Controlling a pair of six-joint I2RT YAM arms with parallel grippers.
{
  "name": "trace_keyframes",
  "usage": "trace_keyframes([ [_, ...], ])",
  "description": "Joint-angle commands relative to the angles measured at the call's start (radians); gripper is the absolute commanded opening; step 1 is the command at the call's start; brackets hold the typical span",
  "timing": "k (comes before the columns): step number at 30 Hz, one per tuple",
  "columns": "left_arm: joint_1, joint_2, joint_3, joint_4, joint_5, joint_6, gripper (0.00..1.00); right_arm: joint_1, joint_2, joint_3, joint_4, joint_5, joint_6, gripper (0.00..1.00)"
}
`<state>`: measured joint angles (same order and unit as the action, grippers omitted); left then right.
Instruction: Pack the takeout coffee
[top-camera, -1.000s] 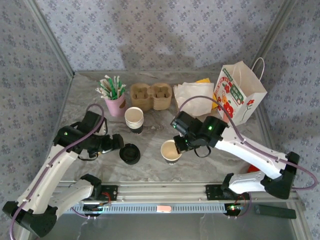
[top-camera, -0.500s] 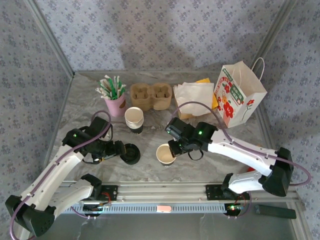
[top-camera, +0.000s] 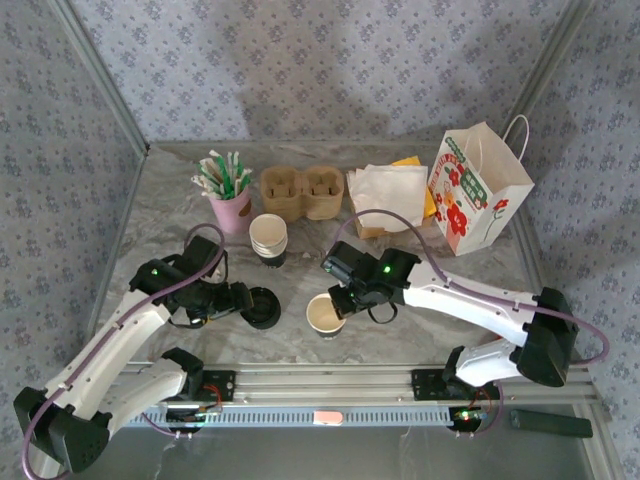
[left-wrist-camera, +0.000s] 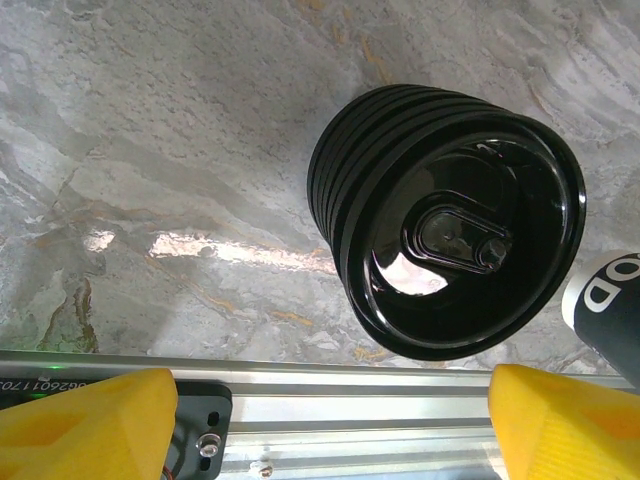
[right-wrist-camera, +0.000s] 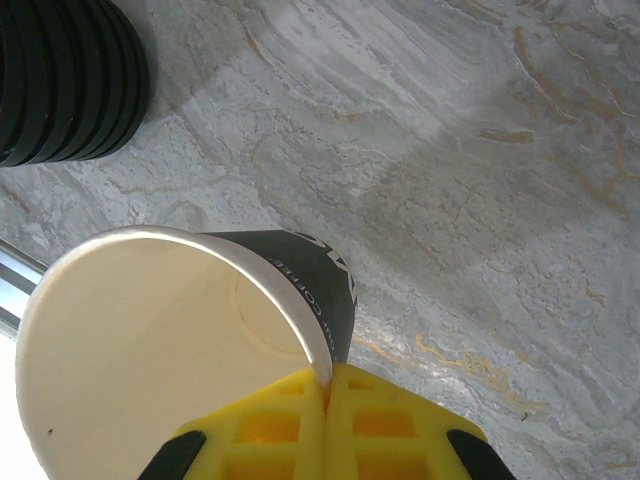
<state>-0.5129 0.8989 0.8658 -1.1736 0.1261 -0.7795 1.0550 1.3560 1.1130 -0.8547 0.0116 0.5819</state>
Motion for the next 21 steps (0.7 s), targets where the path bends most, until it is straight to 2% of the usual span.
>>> trace_keyframes([
  [1, -0.010, 0.004, -0.002, 0.003, 0.000, -0.003, 0.80, 0.013, 0.012, -0.003, 0.005, 0.006, -0.008, 0.03],
  [13, -0.009, 0.050, -0.012, 0.036, -0.007, 0.019, 0.78, 0.061, 0.088, 0.035, 0.016, 0.014, -0.013, 0.03],
  [16, -0.010, 0.063, -0.016, 0.056, -0.006, 0.018, 0.77, 0.065, 0.102, 0.044, 0.013, 0.018, -0.017, 0.06],
  [21, -0.009, 0.092, -0.013, 0.081, 0.001, 0.016, 0.72, 0.066, 0.105, 0.048, 0.007, 0.022, -0.018, 0.15],
])
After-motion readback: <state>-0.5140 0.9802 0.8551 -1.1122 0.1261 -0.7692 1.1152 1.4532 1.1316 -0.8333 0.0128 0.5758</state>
